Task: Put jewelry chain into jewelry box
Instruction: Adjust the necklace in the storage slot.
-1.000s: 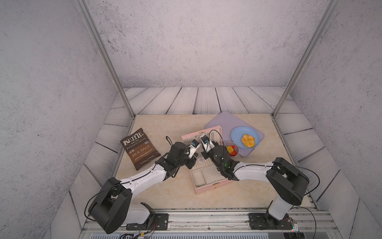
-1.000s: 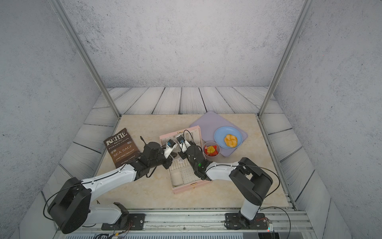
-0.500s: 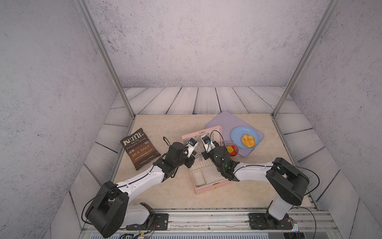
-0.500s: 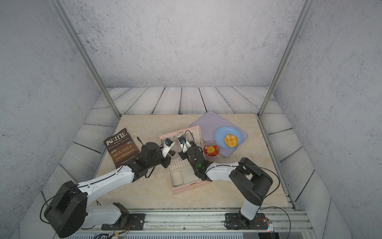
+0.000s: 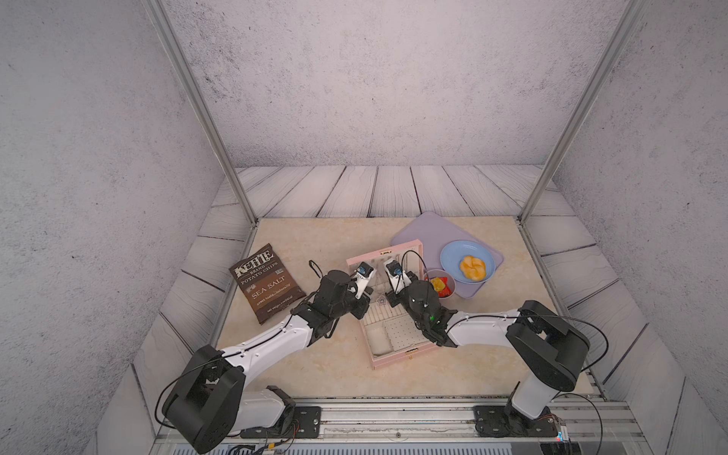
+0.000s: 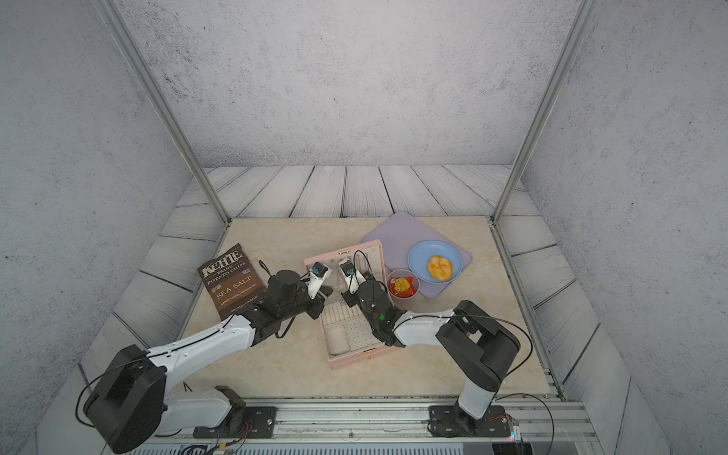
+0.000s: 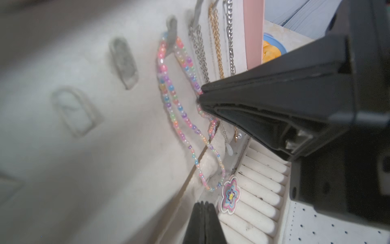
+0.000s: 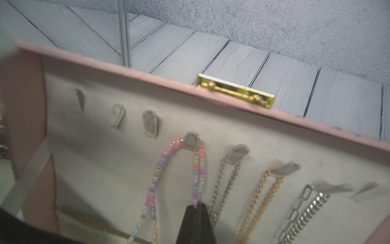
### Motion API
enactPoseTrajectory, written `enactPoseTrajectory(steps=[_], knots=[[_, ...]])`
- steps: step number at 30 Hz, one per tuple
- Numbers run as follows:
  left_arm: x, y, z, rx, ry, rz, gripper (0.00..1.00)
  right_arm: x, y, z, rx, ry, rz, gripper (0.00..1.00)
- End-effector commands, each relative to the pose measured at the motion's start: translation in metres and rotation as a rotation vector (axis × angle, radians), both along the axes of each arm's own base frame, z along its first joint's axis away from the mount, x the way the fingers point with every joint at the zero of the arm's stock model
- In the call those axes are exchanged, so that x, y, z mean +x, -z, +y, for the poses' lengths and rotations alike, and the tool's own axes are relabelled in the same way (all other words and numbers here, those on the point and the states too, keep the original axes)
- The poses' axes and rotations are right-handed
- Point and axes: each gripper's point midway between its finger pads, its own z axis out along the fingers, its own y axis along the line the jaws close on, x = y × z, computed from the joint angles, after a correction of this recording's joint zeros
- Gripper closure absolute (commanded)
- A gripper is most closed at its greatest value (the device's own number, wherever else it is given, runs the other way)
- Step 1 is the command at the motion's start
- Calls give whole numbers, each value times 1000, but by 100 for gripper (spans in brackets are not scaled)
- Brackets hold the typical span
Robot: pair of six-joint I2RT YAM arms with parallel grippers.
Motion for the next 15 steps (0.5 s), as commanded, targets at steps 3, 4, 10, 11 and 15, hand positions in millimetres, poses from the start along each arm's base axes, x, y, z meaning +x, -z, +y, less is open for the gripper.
enactPoseTrajectory(steps=[3, 4, 10, 11, 15], knots=[[2, -5, 5, -19, -21, -16, 100, -4, 14, -9, -14, 17, 41, 100], [2, -5, 5, -19, -20, -15, 100, -5, 15, -10, -14, 18, 44, 100], [2, -6, 5, -23, -18, -14, 100, -6, 17, -12, -12, 23, 48, 100], [2, -7, 5, -26, -18, -16, 100, -6, 18, -11, -12, 22, 50, 100], [3, -6, 5, -26, -19, -14, 100, -6, 21, -12, -8, 27, 55, 100]])
